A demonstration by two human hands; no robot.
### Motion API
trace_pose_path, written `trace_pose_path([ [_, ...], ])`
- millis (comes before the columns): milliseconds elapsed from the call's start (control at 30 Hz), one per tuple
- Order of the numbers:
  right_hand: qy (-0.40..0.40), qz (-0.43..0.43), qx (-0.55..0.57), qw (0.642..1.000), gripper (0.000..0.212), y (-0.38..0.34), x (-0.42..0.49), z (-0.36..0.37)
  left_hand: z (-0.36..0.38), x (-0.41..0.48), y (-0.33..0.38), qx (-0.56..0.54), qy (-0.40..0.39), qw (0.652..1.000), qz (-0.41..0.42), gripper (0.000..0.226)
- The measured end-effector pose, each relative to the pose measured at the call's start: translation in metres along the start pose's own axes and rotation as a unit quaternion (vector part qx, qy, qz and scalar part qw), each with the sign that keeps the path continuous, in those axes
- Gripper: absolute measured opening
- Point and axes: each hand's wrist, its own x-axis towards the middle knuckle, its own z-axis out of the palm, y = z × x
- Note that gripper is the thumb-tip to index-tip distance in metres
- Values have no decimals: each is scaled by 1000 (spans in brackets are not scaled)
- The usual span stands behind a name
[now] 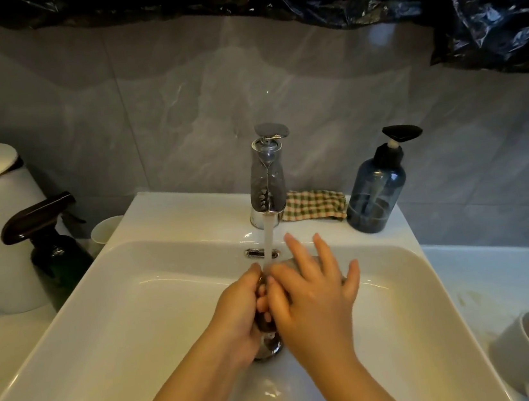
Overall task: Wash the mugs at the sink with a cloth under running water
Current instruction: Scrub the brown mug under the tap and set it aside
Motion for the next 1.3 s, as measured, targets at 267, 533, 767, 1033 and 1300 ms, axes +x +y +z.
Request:
trace_pose_path([
  [267, -91, -60, 52, 993, 35, -1, -12, -3, -3, -3, 12, -99, 68, 992, 25, 45],
  [533, -94, 300, 372, 873, 36, 8, 18, -13, -5, -3, 12, 27, 78, 995, 47, 41],
  [767, -193, 514, 708, 444, 19, 34, 10, -11, -7, -2, 9, -77, 68, 995, 13, 51],
  [1033, -174, 537, 783, 262, 35, 23, 3, 11, 2, 7, -5, 22, 120, 979, 161, 48],
  [1300, -126, 576, 722, 362, 31, 40, -2, 8, -29, -3, 23, 361, -43, 920, 146, 45],
])
